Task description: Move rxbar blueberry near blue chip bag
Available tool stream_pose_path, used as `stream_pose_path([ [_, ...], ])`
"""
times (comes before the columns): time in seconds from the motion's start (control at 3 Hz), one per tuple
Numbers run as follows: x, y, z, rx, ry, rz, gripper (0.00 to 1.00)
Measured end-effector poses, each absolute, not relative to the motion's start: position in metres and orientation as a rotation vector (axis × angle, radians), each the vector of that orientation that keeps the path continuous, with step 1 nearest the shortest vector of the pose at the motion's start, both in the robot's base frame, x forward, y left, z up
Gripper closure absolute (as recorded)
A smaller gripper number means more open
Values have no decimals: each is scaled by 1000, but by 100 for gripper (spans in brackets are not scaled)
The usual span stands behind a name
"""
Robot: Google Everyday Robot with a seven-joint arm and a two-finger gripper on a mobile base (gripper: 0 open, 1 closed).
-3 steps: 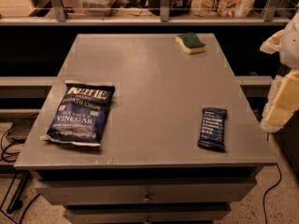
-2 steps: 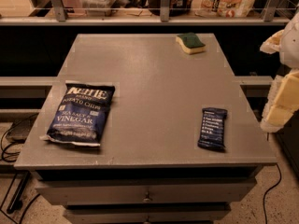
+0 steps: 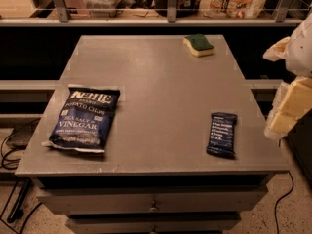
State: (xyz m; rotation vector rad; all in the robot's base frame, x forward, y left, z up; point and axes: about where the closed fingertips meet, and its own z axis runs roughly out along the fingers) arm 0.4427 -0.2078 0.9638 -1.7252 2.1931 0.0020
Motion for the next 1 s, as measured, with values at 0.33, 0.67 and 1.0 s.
stream_pose_path([
  [0.33, 446, -190, 939, -1715, 2146, 153, 0],
  [0.67, 452, -171, 906, -1651, 2128, 272, 0],
  [1.0, 460, -163, 884, -1613, 2138, 295, 0],
])
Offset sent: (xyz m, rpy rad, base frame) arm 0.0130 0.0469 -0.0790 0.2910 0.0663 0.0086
